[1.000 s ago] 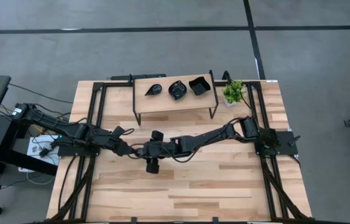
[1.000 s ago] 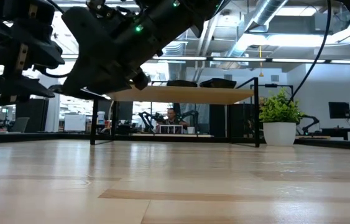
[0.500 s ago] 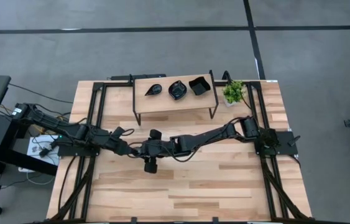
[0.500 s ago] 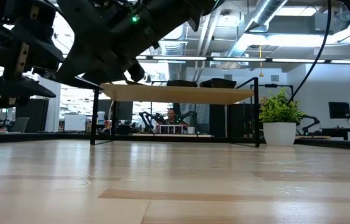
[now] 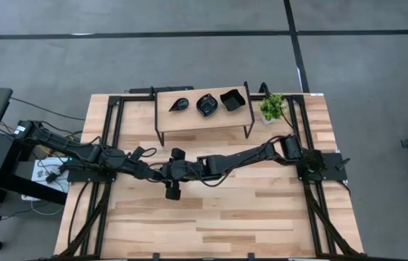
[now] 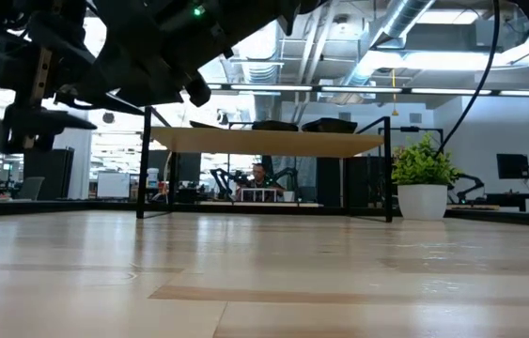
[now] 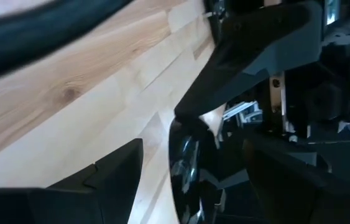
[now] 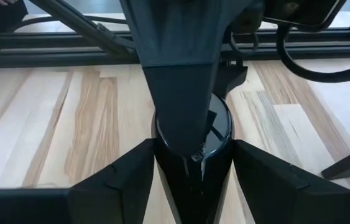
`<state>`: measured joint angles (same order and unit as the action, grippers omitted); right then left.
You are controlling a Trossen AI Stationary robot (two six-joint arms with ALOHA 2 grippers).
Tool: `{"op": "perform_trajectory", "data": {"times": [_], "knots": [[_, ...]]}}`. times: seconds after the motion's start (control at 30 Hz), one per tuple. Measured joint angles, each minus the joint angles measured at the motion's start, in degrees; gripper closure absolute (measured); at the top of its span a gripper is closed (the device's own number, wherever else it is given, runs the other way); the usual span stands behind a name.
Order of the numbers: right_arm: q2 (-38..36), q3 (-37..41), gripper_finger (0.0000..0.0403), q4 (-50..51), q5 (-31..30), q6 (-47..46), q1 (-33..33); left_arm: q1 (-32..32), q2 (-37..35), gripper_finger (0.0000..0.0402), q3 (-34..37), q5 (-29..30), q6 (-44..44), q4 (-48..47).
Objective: Pick & Place Mini shaped plates
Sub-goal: Stack the black drop shaped plate on the black drop shaped plate on the shelf
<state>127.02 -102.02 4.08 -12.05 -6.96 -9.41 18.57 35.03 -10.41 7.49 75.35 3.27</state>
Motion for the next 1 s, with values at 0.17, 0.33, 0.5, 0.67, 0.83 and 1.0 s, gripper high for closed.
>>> {"op": "perform_trajectory", "data": {"times": [0.17,0.33,0.5,0.67,0.83,1.0], "knots": [[0.00,0.00,0.0193,0.33,0.01,0.00,0.11,0.00,-0.02,0.0124,0.00,-0.01,0.00,2.16],[0.00,0.00,0.0193,0.24,0.00,0.00,0.22,-0.01,0.00,0.0124,0.00,-0.30,-0.02,2.90],[0.00,0.00,0.0193,0.23,0.00,0.00,0.22,0.00,-0.01,0.0124,0.00,-0.48,-0.02,2.86],[0.00,0.00,0.0193,0.24,0.02,-0.01,0.20,0.00,0.00,0.0128,0.00,-0.47,0.15,2.84],[0.00,0.02,0.0193,0.88,0.00,-0.03,0.20,-0.02,0.00,0.0164,0.00,-0.48,0.35,2.84],[0.00,0.02,0.0193,1.74,0.02,-0.05,0.20,-0.02,0.00,0.0207,0.00,-0.48,0.35,2.80]]}}
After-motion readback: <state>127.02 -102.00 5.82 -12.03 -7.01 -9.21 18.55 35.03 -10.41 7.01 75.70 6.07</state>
